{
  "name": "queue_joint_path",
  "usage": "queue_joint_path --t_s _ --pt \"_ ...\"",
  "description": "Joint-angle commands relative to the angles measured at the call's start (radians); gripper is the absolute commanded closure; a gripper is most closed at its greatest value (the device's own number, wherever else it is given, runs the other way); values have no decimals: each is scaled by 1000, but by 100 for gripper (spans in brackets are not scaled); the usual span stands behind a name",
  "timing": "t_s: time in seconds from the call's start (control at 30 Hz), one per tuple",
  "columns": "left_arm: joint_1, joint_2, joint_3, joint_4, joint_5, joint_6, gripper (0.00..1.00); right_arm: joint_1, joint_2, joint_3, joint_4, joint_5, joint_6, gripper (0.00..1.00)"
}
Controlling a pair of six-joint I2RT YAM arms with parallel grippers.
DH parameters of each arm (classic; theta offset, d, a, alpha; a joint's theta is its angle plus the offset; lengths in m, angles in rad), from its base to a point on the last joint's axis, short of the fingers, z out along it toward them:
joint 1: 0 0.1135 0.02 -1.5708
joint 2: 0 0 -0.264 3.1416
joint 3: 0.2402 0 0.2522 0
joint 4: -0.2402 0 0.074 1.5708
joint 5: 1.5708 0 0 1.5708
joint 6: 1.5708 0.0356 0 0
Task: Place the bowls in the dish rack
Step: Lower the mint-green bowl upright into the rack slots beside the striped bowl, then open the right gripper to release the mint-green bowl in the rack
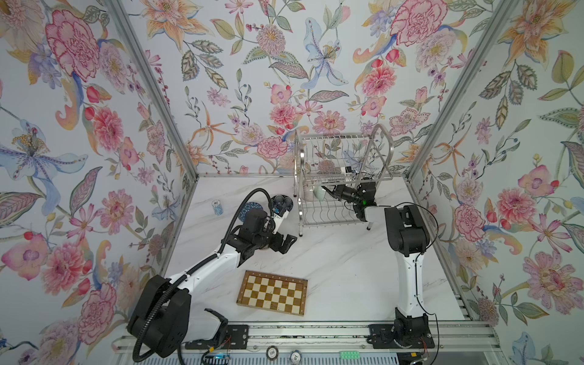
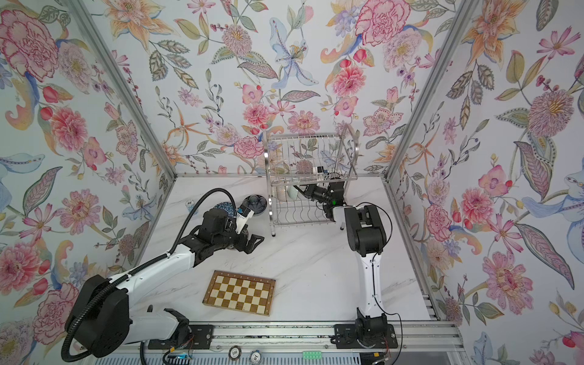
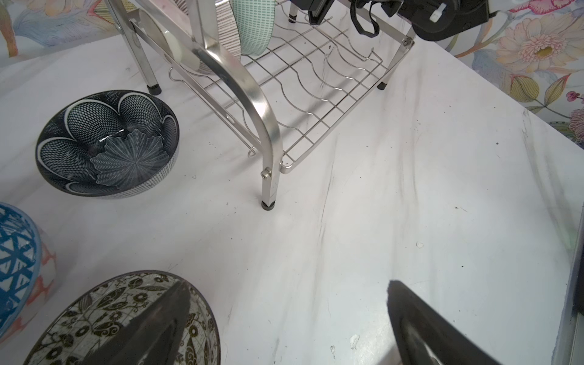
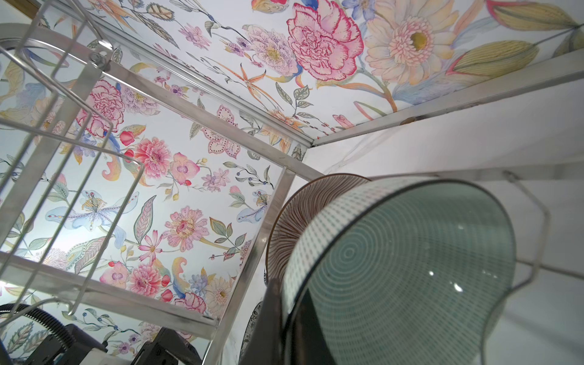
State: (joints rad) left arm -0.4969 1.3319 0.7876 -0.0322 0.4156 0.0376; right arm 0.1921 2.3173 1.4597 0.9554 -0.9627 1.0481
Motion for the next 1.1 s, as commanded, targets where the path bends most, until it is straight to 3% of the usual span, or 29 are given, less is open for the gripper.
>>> queue_joint_path --t_s 0.0,0.2,1.07 --pt "-5 11 8 -14 13 15 1 -12 15 43 -94 -41 -108 95" --pt "-5 15 8 -15 15 15 1 -13 7 53 -194 -30 -197 92" --pt "-5 10 9 -17 14 15 1 -5 -29 26 -138 -1 -164 75"
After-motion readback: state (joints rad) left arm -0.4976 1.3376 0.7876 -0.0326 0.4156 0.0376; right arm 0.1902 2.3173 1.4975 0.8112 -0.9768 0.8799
